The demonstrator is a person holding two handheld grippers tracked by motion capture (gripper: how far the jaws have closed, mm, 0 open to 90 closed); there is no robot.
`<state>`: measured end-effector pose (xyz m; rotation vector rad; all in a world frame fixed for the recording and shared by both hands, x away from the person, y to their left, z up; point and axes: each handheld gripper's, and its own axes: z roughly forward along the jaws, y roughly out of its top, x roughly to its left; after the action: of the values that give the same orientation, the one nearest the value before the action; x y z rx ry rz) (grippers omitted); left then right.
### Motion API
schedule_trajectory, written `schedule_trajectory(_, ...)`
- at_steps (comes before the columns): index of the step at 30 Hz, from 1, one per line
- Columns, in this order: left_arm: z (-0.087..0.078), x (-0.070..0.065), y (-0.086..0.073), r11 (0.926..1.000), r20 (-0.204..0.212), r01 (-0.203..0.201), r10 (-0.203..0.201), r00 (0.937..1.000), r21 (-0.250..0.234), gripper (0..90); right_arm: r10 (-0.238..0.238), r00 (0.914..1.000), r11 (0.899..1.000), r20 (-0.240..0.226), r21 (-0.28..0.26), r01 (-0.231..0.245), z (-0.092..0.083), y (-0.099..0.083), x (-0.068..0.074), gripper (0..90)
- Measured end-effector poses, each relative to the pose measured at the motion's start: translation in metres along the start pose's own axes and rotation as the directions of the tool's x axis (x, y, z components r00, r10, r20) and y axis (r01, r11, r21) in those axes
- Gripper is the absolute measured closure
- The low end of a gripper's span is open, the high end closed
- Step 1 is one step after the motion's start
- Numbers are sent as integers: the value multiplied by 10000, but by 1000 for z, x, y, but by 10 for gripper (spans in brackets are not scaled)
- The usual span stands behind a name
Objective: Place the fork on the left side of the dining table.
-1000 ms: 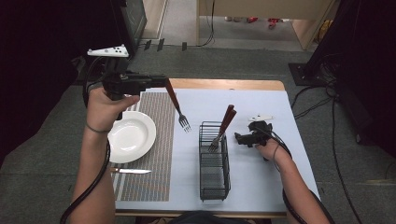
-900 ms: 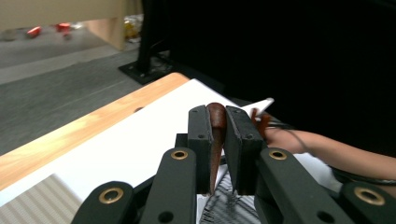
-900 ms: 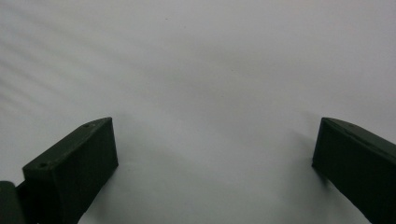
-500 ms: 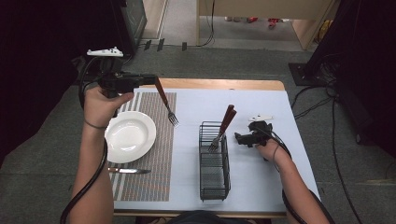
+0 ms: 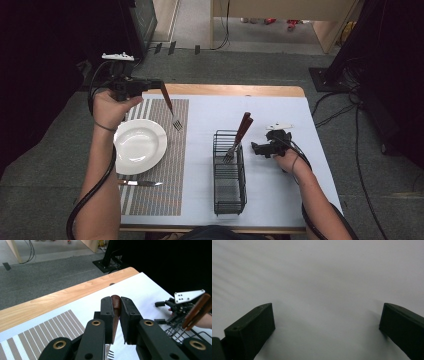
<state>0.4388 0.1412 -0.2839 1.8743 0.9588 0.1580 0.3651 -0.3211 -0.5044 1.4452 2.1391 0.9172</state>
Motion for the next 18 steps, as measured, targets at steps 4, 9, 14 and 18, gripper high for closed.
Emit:
schedule_trajectory(4, 4, 15, 0, 9997, -288, 155, -160, 9995, -177, 824, -6, 10000, 10000, -2, 6, 6, 0, 0, 0, 0)
schedule_trajectory(9, 9, 35, -1, 9982, -658, 320, -353, 9972, -501, 824, -14, 10000, 10000, -8, 3, 14, 0, 0, 0, 0)
schedule_trajectory(14, 16, 59, -6, 9952, -901, 712, -771, 9929, -675, 824, -9, 10000, 10000, -8, 8, 9, 0, 0, 0, 0)
schedule_trajectory(18, 16, 81, -11, 9891, -1141, 1163, -1262, 9854, -898, 824, -5, 10000, 10000, -8, 14, 5, 0, 0, 0, 0)
